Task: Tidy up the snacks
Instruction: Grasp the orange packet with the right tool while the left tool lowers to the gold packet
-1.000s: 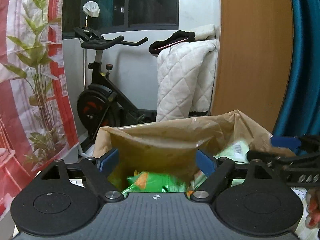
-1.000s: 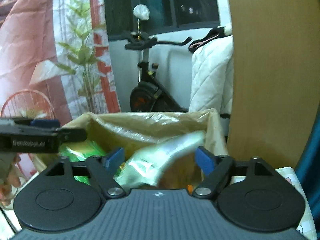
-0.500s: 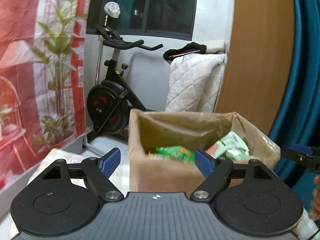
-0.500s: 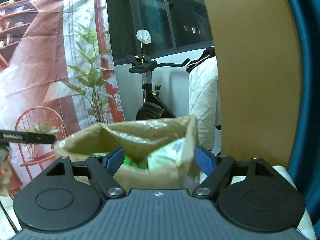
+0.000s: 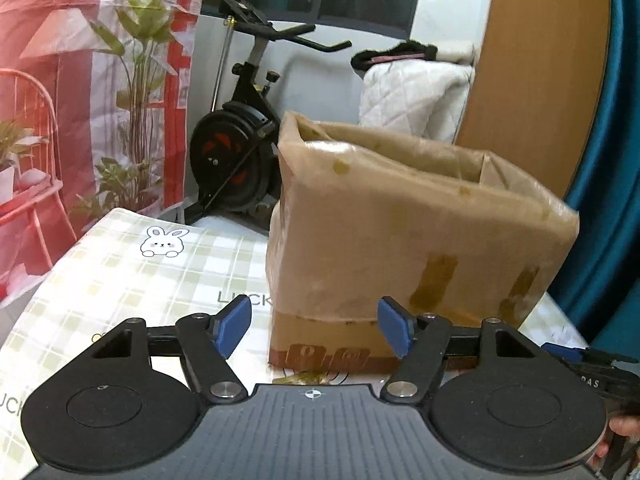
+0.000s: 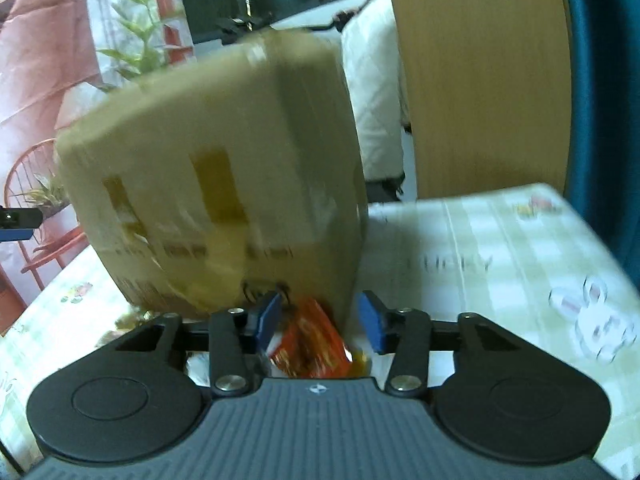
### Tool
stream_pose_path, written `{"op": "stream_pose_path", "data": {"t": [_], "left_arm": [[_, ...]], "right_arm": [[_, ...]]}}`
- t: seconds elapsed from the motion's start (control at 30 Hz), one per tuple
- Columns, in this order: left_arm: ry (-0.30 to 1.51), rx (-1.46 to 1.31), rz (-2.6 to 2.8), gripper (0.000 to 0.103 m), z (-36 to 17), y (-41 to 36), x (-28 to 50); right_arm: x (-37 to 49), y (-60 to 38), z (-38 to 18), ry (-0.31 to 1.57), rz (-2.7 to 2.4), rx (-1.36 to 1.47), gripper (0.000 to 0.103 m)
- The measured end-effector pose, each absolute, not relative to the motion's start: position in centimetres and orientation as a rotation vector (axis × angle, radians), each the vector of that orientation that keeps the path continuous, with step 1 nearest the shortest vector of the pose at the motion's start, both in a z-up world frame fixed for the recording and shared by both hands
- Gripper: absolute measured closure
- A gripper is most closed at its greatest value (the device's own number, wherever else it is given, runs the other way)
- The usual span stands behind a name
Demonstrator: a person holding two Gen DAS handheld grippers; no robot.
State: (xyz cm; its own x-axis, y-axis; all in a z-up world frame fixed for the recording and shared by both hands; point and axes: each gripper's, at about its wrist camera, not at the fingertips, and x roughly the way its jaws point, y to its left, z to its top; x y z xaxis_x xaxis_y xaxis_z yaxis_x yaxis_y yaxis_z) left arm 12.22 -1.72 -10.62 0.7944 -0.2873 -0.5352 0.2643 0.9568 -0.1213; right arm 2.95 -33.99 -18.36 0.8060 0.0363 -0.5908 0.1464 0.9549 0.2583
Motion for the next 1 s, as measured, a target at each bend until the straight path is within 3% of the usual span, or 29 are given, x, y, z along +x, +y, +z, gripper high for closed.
{"op": "stream_pose_path", "data": {"t": [0.47, 0.57, 0.6, 1.0], "left_arm": [[0.633, -0.025, -0.243, 0.031, -12.5, -0.9, 11.9], [0.657, -0.022, -0.239, 0.031, -13.1, -0.8, 12.0], [0.663, -0.021, -0.239, 0.031, -13.3, -0.9, 12.0], [0.772, -0.076, -0.271, 0.031, -16.0, -1.1, 12.2]], "right_arm": [[4.1, -33.3, -23.4, 0.698, -0.037, 0.392, 0.06], [3.9, -32.7, -23.5, 0.688, -0.023, 0.36, 0.08], [3.7, -32.7, -23.4, 0.673, -0.027, 0.352, 0.1], [-0.4, -34.2, -22.8, 0.479, -0.063, 0.486, 0.102]]}}
